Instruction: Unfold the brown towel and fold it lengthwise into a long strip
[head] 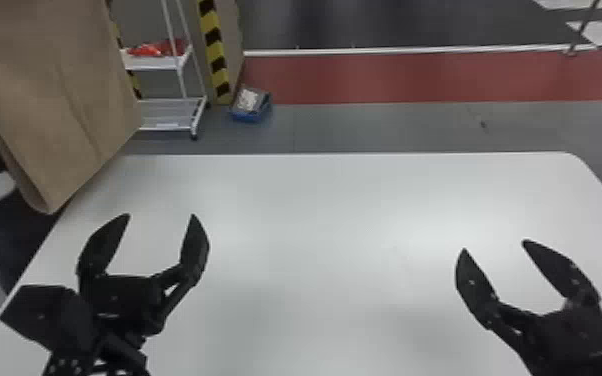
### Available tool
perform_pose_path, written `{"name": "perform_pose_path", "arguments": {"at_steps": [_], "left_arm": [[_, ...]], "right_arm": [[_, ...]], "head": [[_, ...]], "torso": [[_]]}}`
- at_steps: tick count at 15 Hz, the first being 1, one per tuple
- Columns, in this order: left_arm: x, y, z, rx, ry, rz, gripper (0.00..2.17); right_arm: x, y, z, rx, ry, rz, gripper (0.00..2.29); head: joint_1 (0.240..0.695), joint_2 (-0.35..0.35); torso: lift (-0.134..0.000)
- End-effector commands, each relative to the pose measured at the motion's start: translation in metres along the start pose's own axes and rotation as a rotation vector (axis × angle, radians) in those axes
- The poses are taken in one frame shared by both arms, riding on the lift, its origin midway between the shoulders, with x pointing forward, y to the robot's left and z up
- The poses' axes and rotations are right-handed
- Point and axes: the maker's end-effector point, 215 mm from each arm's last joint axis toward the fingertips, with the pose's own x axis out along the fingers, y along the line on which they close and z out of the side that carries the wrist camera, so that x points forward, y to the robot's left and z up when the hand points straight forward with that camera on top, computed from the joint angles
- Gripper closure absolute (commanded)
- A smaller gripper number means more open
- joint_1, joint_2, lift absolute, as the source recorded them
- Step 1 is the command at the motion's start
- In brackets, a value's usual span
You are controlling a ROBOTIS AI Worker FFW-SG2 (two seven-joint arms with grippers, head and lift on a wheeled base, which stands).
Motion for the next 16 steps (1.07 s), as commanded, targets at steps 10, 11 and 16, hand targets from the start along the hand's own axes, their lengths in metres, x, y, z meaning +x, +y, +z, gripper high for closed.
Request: {"name": "perform_pose_path", "arguments": {"at_steps": [10, 11, 16], "left_arm": [[0.0022, 0.0069, -0.0090, -0.001, 0.008, 0.023, 0.06], [0.0026, 0.0079, -0.0082, 0.000, 0.001, 0.026, 0.06], [0.0045, 0.0090, -0.0083, 0.002, -0.004, 0.028, 0.06]], "right_arm": [[0.0016, -0.0057, -0.0013, 0.006, -0.011, -0.013, 0.08], [0.0017, -0.0052, -0.0023, 0.007, -0.010, -0.012, 0.08], [0.0015, -0.0057, -0.0021, 0.006, -0.011, -0.013, 0.09]], "head": [[0.695, 0.067], [0.695, 0.068], [0.695, 0.070]], "torso": [[-0.123], [-0.123], [-0.123]]}}
